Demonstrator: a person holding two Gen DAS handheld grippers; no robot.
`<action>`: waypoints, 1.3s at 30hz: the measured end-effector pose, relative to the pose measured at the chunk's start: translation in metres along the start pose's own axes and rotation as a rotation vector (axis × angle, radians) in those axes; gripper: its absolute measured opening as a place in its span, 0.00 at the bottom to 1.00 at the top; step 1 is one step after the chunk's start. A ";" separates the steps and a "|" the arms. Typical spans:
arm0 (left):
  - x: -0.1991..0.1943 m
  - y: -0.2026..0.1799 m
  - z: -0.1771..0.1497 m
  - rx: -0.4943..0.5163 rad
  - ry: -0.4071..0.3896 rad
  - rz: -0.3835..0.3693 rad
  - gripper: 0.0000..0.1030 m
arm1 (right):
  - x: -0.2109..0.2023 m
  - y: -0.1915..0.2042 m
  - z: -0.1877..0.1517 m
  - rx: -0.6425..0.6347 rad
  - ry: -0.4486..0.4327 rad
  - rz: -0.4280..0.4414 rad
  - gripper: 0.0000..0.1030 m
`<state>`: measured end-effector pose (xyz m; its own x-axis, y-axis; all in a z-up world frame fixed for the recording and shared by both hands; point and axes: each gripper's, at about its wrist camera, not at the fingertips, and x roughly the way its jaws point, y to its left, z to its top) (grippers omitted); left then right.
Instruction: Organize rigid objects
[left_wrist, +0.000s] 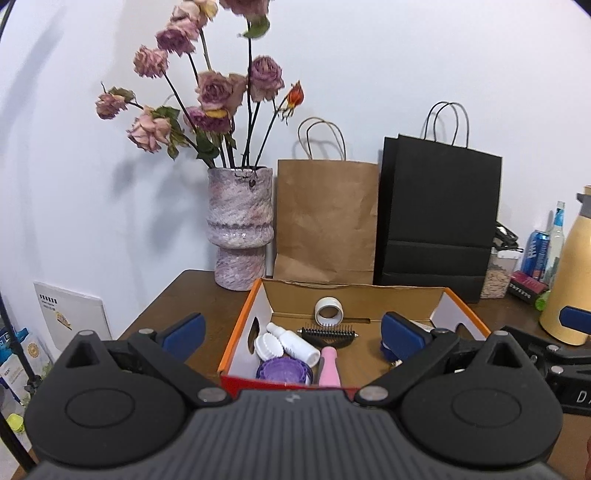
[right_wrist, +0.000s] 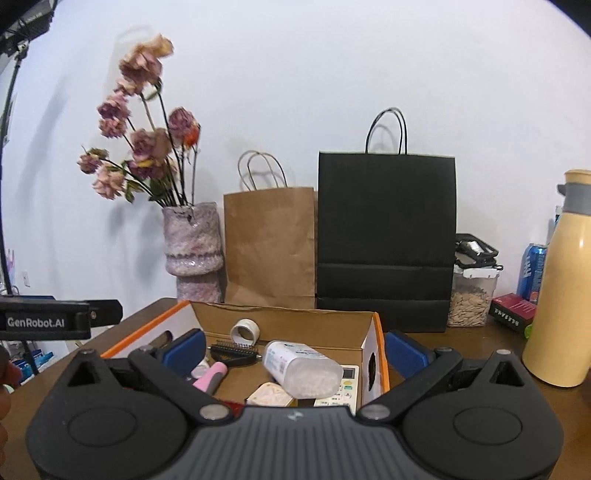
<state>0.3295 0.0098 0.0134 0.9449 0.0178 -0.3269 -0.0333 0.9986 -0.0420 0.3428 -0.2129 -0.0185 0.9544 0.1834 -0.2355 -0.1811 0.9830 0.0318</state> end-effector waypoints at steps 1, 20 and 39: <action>-0.009 0.001 -0.001 0.001 -0.005 -0.002 1.00 | -0.009 0.001 0.000 0.001 -0.004 0.002 1.00; -0.154 0.004 -0.030 0.024 -0.042 -0.038 1.00 | -0.165 0.022 -0.015 -0.008 -0.047 0.020 1.00; -0.297 0.010 -0.070 0.037 -0.069 -0.030 1.00 | -0.320 0.050 -0.045 -0.041 -0.067 0.017 1.00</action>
<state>0.0256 0.0109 0.0439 0.9655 -0.0095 -0.2601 0.0058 0.9999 -0.0153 0.0173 -0.2234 0.0148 0.9646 0.2023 -0.1693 -0.2061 0.9785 -0.0052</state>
